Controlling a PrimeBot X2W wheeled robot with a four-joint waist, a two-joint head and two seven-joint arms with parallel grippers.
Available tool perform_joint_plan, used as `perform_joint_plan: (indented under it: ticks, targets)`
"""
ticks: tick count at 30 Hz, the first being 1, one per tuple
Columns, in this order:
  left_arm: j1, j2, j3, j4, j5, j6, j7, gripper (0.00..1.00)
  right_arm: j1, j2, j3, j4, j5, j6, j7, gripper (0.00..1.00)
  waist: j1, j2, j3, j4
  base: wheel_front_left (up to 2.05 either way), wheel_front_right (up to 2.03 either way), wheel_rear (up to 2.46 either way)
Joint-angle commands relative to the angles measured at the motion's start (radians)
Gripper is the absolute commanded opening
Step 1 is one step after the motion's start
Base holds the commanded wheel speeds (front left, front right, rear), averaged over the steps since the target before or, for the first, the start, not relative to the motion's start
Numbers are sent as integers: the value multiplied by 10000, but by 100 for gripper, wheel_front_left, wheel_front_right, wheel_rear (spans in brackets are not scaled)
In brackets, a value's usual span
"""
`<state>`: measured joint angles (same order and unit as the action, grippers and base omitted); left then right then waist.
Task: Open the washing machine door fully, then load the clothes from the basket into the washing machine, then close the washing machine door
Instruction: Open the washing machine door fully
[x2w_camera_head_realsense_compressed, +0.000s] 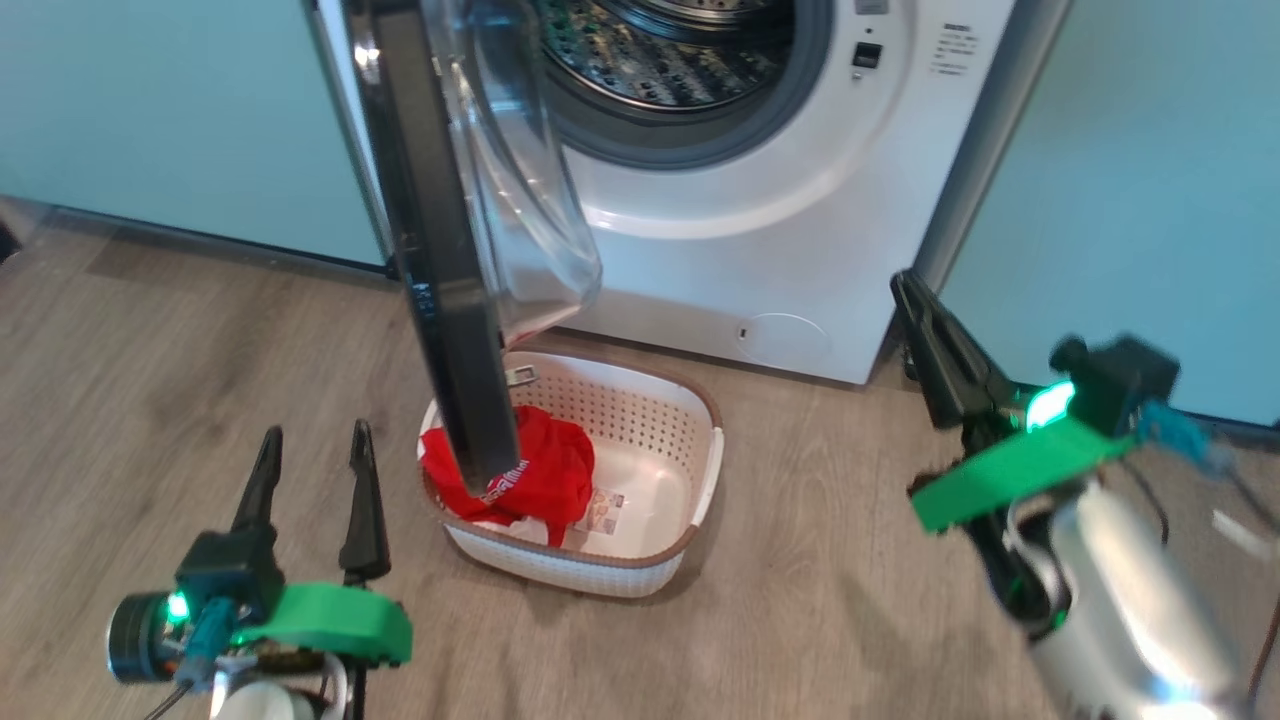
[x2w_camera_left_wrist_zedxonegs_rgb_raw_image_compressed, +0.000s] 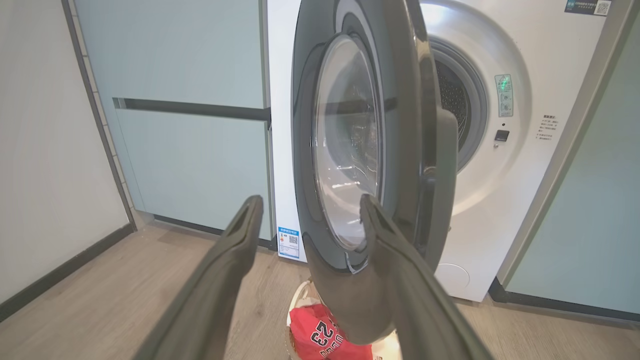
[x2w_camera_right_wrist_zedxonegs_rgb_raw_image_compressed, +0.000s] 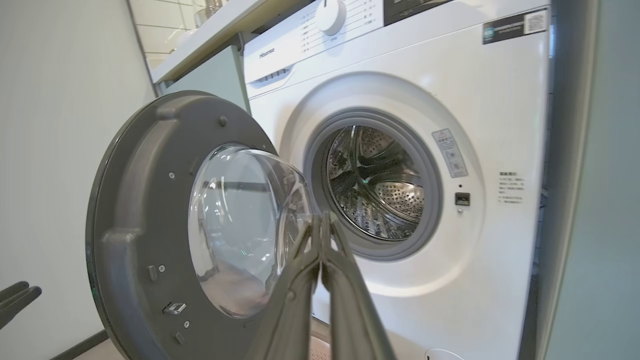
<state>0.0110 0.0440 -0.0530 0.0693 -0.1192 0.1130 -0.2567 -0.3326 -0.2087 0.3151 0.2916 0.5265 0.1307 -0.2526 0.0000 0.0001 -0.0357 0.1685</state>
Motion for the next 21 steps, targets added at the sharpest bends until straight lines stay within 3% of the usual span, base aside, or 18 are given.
perform_joint_plan:
  ticks: [1,6,12,14,21]
  targets:
    - [-172,62,447,-258,-134,-105,-51,100,500,383,-274,-648,-429,0,-87,0,0,-1,35,-151,0,0,0]
    - [-145,62,571,10,-613,-460,-51,100,1588,1052,-1090,-1327,-1607,0,-89,0,0,-1,31,-286,0,0,0]
    - [-72,62,723,149,-1111,-851,-51,100,2236,1379,-1275,-1137,-1908,0,-90,0,0,-1,-73,-289,0,0,0]
    - [-5,62,719,214,-1179,-966,-51,100,2319,1425,-1388,-1023,-2083,0,-90,100,0,-1,-101,-265,0,0,0]
    - [93,62,792,273,-1173,-1053,-51,100,2310,1540,-1542,-952,-2199,0,-91,100,0,-1,-118,-230,0,0,0]
